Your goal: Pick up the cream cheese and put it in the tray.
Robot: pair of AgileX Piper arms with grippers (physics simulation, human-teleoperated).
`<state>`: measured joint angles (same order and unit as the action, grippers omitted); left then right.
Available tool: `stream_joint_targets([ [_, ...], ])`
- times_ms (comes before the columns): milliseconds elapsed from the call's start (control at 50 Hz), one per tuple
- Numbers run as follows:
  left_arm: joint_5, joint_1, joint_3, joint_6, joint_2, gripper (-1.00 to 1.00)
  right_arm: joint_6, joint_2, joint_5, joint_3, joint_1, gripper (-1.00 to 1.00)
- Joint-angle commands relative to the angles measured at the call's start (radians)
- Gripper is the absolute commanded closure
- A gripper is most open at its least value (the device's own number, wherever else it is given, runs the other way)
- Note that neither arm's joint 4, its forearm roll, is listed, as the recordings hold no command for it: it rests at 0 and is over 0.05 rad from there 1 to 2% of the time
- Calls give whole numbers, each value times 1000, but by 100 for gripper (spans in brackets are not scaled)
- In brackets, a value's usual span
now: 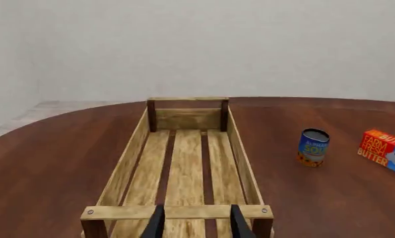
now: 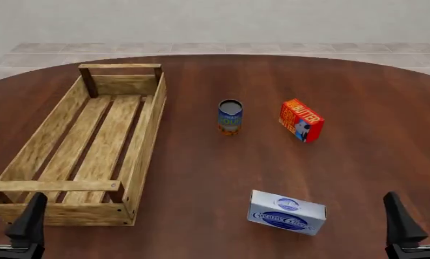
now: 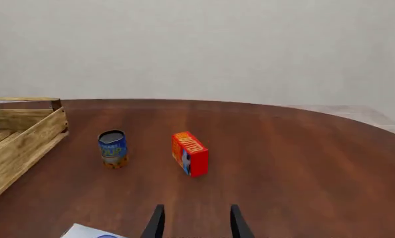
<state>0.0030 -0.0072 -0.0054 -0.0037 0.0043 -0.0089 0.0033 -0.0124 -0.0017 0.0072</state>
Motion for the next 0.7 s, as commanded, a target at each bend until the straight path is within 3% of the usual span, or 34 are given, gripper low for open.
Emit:
stream_joint_targets([
  [20,42,-13,-50,-24,4,-100,10,5,9,-2,-8,-100],
  [220,109,-53,-122,-23,-1,-100,12,20,-2,-1,-9,-100],
  [240,125,-89,-159,38,-2,-100,13,22,-4,-1,-9,-100],
  [320,184,-91,-221,-5,2,-100,14,27,-8,-1,-10,-100],
  [440,249,-157,-315,-8,43,-100,16,45,-21,0,-7,-100],
  [700,235,-236,-345,-21,170,-100,21,48,-20,1,-7,-100],
])
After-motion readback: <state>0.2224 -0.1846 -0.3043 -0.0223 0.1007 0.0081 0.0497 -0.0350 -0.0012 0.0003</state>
